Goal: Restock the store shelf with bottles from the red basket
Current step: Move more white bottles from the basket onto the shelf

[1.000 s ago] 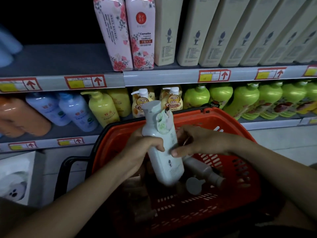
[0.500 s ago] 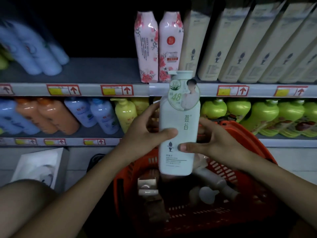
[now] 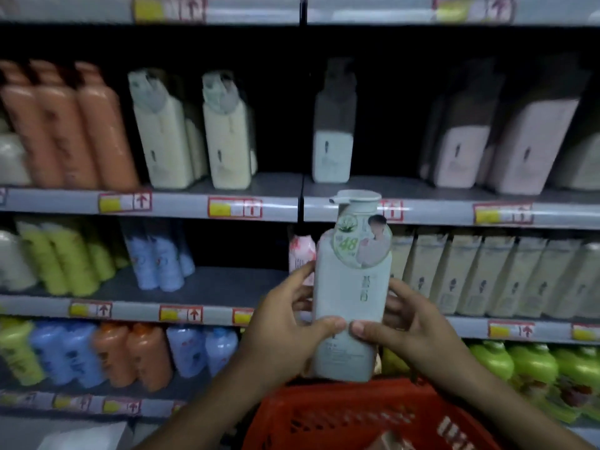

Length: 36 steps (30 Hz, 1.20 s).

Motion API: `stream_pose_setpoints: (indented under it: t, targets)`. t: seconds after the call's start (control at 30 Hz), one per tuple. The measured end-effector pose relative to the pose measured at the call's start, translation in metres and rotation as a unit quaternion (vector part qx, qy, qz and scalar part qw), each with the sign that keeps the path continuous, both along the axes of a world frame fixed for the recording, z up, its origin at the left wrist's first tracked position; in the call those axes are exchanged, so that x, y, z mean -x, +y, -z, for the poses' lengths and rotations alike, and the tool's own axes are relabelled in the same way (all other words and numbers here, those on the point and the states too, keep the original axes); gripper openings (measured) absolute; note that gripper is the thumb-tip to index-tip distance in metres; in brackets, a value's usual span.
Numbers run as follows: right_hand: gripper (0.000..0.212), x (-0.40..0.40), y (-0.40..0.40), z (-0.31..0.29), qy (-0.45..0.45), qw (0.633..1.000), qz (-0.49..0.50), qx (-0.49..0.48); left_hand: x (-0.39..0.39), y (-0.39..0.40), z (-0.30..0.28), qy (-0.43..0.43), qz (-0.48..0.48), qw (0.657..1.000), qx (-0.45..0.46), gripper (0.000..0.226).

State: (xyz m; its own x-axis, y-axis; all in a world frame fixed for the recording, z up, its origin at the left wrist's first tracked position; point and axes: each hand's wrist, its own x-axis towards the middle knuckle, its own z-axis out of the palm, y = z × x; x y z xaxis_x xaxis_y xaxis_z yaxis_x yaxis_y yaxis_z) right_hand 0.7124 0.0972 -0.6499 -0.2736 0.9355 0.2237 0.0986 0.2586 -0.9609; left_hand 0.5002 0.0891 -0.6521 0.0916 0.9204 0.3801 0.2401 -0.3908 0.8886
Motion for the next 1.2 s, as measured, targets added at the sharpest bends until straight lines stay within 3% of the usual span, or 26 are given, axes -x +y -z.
stream_pose_setpoints:
  t: [0.2, 0.33, 0.5, 0.7, 0.83, 1.2]
  targets:
    - [0.066, 0.004, 0.016, -0.057, -0.006, 0.992, 0.026, -0.125, -0.005, 0.018, -0.057, -0.01, -0.003, 0.996, -0.088, 0.07]
    - [0.06, 0.008, 0.054, -0.126, -0.047, 0.962, 0.022, -0.269, -0.008, 0.054, -0.121, -0.009, -0.045, 0.985, -0.169, 0.063]
    - [0.065, 0.023, 0.122, -0.177, -0.102, 0.936, 0.017, -0.336, -0.003, 0.107, -0.159, -0.037, -0.11, 0.97, -0.215, 0.071]
    - [0.075, 0.046, 0.184, -0.165, -0.087, 0.951, 0.016, -0.296, 0.015, 0.162, -0.143, -0.047, -0.14, 0.969, -0.197, 0.058]
    - [0.07, 0.054, 0.201, -0.167, -0.052, 0.963, 0.013, -0.266, 0.009, 0.187, -0.145, -0.062, -0.16, 0.966, -0.191, 0.066]
    - [0.057, 0.029, 0.225, -0.15, -0.03, 0.973, 0.073, -0.218, -0.015, 0.219, -0.139, 0.01, -0.123, 0.979, -0.162, 0.057]
